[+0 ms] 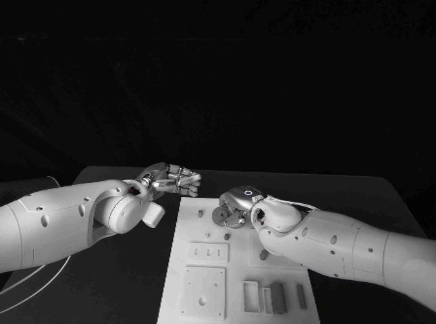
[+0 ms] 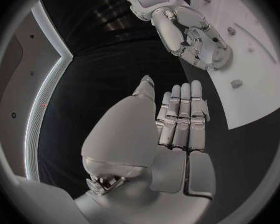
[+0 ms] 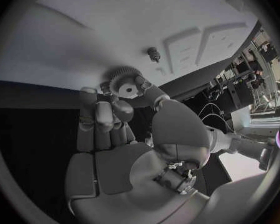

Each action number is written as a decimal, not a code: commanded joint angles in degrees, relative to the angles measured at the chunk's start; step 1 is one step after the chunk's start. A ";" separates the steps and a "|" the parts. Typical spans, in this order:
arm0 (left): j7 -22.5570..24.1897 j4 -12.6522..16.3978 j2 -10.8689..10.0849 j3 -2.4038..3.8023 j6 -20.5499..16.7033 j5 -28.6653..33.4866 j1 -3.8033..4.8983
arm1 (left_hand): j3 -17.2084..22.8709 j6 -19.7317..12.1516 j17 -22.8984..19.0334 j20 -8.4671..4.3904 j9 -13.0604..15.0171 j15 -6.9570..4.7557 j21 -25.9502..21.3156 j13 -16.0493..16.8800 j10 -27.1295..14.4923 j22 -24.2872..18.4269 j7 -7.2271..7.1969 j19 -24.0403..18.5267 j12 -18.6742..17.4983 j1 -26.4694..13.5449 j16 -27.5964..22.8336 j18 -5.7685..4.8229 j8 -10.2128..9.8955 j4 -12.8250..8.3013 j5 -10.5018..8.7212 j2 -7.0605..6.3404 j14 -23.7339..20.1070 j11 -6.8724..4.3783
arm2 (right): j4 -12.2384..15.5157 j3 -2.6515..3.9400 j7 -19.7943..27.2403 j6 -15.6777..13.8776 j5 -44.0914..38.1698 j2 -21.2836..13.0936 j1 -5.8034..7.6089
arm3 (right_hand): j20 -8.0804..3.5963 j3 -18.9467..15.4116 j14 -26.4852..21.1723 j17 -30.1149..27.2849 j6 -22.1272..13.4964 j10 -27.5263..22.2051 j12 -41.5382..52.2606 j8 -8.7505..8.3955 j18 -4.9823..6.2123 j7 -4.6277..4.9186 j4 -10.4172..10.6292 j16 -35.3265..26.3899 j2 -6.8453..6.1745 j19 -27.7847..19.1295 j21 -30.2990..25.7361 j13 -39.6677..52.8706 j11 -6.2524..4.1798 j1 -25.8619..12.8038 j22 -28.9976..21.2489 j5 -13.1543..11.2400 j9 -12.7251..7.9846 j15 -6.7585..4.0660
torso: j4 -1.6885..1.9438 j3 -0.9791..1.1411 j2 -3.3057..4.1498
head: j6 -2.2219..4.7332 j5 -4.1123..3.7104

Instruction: Assemble the parts on the task board

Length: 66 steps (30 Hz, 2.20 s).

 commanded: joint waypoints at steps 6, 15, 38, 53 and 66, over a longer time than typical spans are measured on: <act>0.55 0.09 0.11 0.06 0.14 0.10 0.07 | -0.37 -0.32 0.09 0.20 -0.02 0.24 -0.29 0.07 0.28 0.08 0.62 -0.09 -0.19 -0.02 -0.33 1.14 -0.28 -0.05 0.06 0.00 -0.08 -0.07 | 0.18 -0.20 -0.30 0.81 -0.72 0.03 -0.25 | -0.52 0.19 0.52 0.08 4.31 0.27 -0.37 1.24 2.55 0.38 -0.04 0.16 -0.48 0.09 0.21 -0.11 0.13 0.17 1.01 0.09 1.18 -0.01 | 0.01 0.01 -0.01 | 0.02 0.06; 0.60 0.06 0.04 0.07 0.08 0.10 0.07 | -0.37 -0.32 0.12 0.20 -0.02 0.24 -0.31 0.07 0.29 0.08 0.62 -0.10 -0.19 0.00 -0.37 1.14 -0.28 -0.05 0.06 0.00 -0.08 -0.07 | 0.83 -0.19 -1.11 -0.43 -1.15 -0.56 -0.24 | -0.55 0.29 0.73 0.22 4.43 0.40 -0.38 1.29 2.55 0.34 -0.01 0.20 -0.49 0.19 0.24 -0.14 0.09 0.22 1.00 0.18 1.19 -0.04 | -0.02 -0.02 -0.01 | 0.04 0.05; 0.53 0.08 0.08 0.12 0.04 0.10 0.07 | -0.39 -0.35 0.17 0.22 -0.02 0.25 -0.36 0.07 0.28 0.09 0.64 -0.13 -0.21 0.01 -0.46 1.12 -0.30 -0.04 0.06 -0.02 -0.10 -0.06 | 0.36 -0.19 -0.26 1.71 0.47 -0.21 -0.24 | -0.36 0.59 -0.32 -1.30 -4.19 0.80 -1.06 -3.30 2.55 1.99 0.11 -0.40 -2.86 -0.07 -0.18 -0.62 1.67 0.47 0.88 -0.70 -0.95 1.31 | 0.00 0.03 0.00 | 0.00 0.07; 0.48 0.02 0.10 0.12 0.21 0.10 0.07 | -0.41 -0.40 0.20 0.22 -0.02 0.25 -0.38 0.07 0.28 0.09 0.65 -0.13 -0.23 0.01 -0.50 1.12 -0.33 -0.04 0.06 -0.04 -0.10 -0.05 | 0.74 -0.19 0.29 0.48 0.84 -0.55 -0.24 | -0.31 0.76 -0.21 -1.14 -5.22 0.86 -1.07 -3.53 2.55 2.06 0.35 -0.31 -3.15 0.00 -0.19 -0.67 1.77 0.85 0.93 -0.72 -1.01 1.47 | -0.02 0.03 0.00 | -0.10 0.13; 0.31 -0.05 0.09 0.12 0.41 0.10 0.07 | -0.41 -0.42 0.23 0.22 -0.03 0.25 -0.40 0.07 0.28 0.10 0.67 -0.14 -0.23 0.01 -0.54 1.11 -0.35 -0.04 0.06 -0.04 -0.11 -0.05 | 1.07 -0.17 0.36 -1.76 1.35 -1.07 -0.24 | -0.32 0.78 0.17 -0.78 -4.47 1.03 -0.98 -2.76 2.55 2.01 0.93 -0.12 -2.57 0.20 -0.10 -0.68 1.71 0.72 0.98 -0.16 -0.67 1.41 | -0.01 0.02 0.01 | -0.09 0.12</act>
